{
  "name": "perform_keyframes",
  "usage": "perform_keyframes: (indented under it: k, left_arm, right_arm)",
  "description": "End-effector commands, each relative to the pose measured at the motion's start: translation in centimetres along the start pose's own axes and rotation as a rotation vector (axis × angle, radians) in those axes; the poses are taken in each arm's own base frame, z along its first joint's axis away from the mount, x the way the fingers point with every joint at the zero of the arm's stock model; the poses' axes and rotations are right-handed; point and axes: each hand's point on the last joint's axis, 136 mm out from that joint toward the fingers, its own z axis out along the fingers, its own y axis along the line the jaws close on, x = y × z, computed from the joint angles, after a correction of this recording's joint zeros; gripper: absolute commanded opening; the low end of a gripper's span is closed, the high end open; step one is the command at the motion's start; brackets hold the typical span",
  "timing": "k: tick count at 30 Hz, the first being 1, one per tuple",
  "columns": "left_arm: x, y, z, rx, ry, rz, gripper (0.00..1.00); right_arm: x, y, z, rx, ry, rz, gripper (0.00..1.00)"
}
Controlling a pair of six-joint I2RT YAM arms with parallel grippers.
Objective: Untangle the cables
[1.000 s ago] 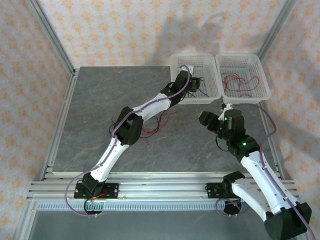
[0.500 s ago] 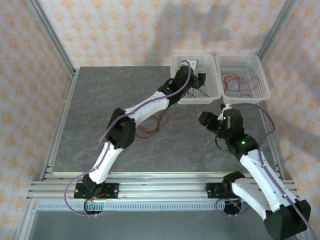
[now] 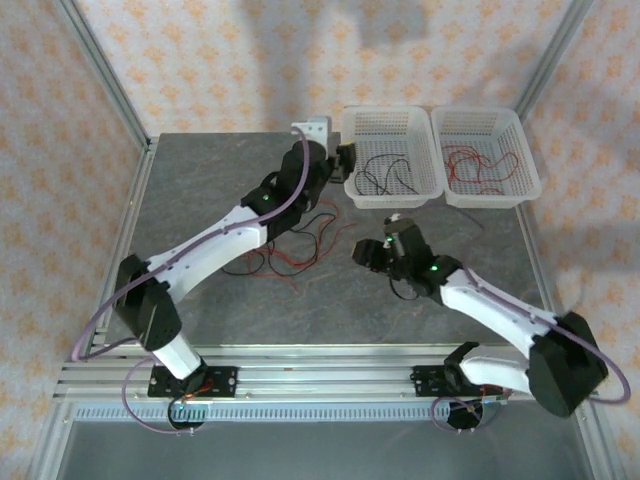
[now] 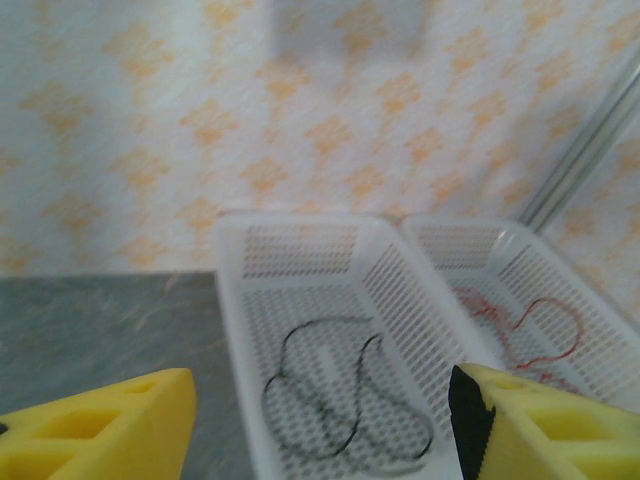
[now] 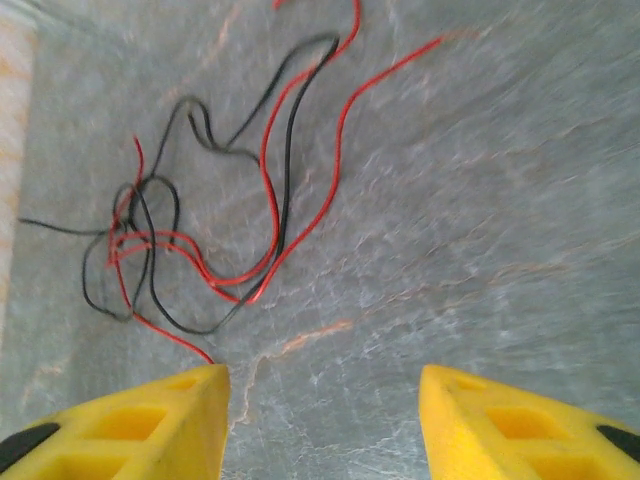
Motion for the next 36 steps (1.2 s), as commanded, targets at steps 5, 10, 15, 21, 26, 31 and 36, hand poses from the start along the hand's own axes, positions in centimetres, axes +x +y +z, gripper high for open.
perform_keyframes:
  k: [5,10,15,21,26,31,36]
  left_arm:
    - [4.4,5.8,-4.6,-0.14,0.088,-0.037,0.69]
    - [6.3,8.0,-7.2,-0.171,0.113,-0.069,0.69]
    - [7.7,9.7,-9.0,-0.199,0.124,-0.085,0.69]
    - [8.2,11.1,-10.5,-0.219,0.125,-0.091,0.69]
    - [8.1,11.6,-11.1,-0.216,0.117,-0.105,0.69]
    - [8.4,12.1,-11.2,-0.22,0.122,-0.109,0.69]
    - [8.4,12.2,-11.3,-0.217,0.122,-0.114,0.69]
  right_arm:
    - [-0.4,4.2,4.6,-0.023,-0.019,-0.01,0.47]
    - [-0.9,4.6,7.6,0.036,-0.013,-0.039,0.42]
    - [-1.7,4.4,10.5,0.111,-0.013,-0.066,0.35]
    - [-2.3,3.9,13.5,0.172,-0.016,-0.084,0.3]
    - [-2.4,3.4,14.9,0.215,-0.016,-0.096,0.29]
    - [-2.1,2.7,16.1,0.244,-0.004,-0.105,0.27]
    - [-1.6,2.2,16.6,0.257,0.008,-0.104,0.21]
